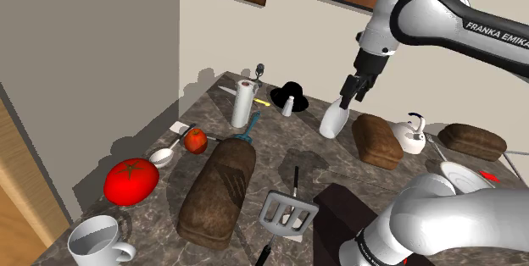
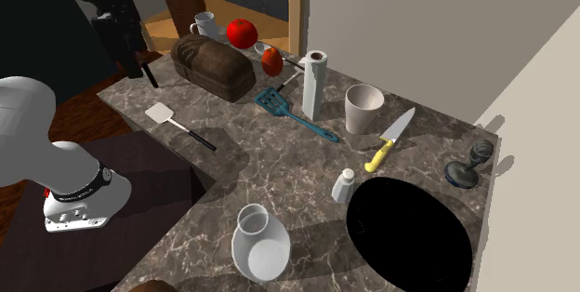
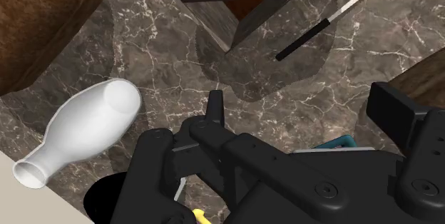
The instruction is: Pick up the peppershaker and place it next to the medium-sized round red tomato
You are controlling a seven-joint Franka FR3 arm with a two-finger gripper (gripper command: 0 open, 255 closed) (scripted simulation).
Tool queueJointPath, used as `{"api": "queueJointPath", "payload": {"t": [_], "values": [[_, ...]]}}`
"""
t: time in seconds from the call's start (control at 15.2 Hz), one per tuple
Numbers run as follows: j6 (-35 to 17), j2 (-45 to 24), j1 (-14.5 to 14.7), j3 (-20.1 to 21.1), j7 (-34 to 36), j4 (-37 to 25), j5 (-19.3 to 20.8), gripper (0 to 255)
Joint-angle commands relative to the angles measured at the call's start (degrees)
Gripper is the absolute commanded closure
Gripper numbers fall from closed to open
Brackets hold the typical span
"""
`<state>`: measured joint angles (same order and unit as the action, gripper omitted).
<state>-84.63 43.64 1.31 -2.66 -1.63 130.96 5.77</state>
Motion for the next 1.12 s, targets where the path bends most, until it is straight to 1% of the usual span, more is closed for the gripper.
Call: {"api": "queueJointPath", "payload": {"t": [0.0, 0.33, 0.59, 0.86, 1.06], "values": [[0.0, 0.0, 0.0, 0.0, 0.0, 0.0, 0.0, 0], [-9.4, -5.8, -0.4, -3.9, -4.3, 1.6, 2.3, 0], [-16.7, -11.7, -0.5, -7.0, -7.7, 1.3, 3.4, 0], [-23.6, -18.5, -0.5, -10.0, -11.3, -0.3, 3.6, 0], [-28.3, -24.0, -0.3, -12.1, -14.2, -2.4, 3.1, 0]]}}
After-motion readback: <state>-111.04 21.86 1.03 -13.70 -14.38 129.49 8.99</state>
